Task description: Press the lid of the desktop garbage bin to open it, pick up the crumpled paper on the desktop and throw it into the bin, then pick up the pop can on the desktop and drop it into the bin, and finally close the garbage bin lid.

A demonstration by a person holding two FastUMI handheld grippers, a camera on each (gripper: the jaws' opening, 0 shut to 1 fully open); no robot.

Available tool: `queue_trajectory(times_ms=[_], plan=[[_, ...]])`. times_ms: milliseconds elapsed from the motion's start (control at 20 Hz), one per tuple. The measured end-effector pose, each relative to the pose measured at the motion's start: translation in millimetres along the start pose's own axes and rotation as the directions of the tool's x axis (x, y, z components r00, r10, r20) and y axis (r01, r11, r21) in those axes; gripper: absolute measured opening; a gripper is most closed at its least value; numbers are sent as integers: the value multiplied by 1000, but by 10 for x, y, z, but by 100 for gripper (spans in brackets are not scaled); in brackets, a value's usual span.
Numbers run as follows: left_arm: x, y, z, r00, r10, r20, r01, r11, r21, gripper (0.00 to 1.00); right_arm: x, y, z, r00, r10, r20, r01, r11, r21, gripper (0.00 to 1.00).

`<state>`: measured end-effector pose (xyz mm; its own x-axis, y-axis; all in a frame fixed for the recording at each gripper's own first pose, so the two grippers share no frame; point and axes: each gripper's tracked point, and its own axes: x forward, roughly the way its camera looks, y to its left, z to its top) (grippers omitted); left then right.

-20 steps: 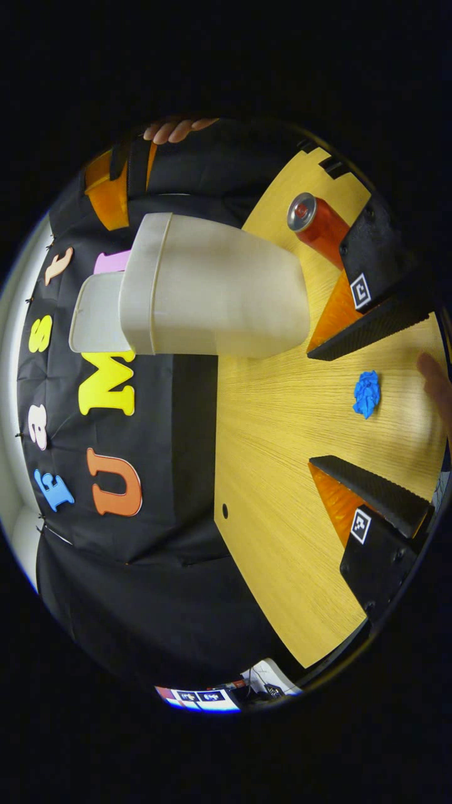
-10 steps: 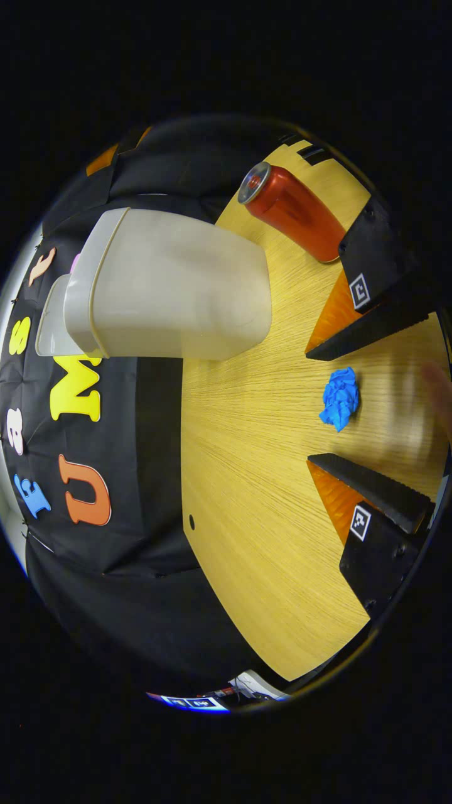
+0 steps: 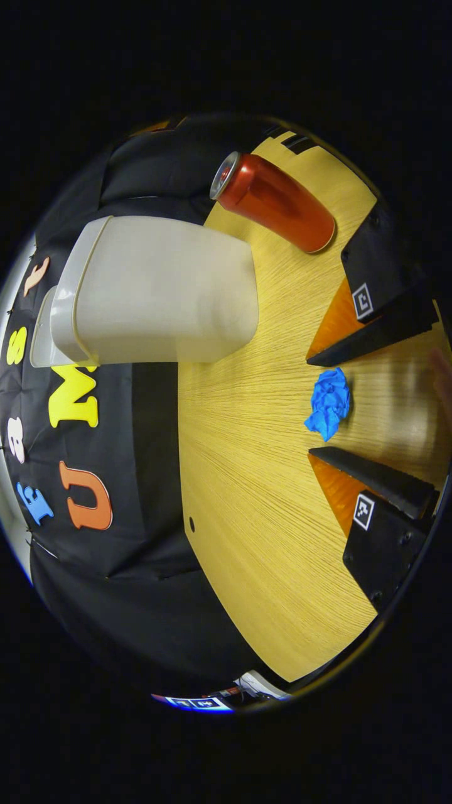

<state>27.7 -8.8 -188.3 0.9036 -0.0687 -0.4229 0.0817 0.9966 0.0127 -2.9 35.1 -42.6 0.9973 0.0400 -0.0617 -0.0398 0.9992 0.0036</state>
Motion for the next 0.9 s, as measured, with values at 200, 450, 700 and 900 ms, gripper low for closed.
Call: queue_trajectory(times_ms=[200,450,700,900], plan=[[1,12,12,1000,-2,9,2,1000,17,82,36,-71,-174,998,-13,-55,14,1000,26,98],[-56,-18,-16,1000,-21,-13,22,999,28,71,21,47,-533,990,24,-137,-16,998,59,95],[-36,5,6,1000,-21,-7,22,999,30,54,150,130,-917,970,36,-240,-29,999,33,96],[-24,4,26,1000,-26,1,26,999,28,41,302,57,-1093,959,7,-282,-9,1000,-6,96]])
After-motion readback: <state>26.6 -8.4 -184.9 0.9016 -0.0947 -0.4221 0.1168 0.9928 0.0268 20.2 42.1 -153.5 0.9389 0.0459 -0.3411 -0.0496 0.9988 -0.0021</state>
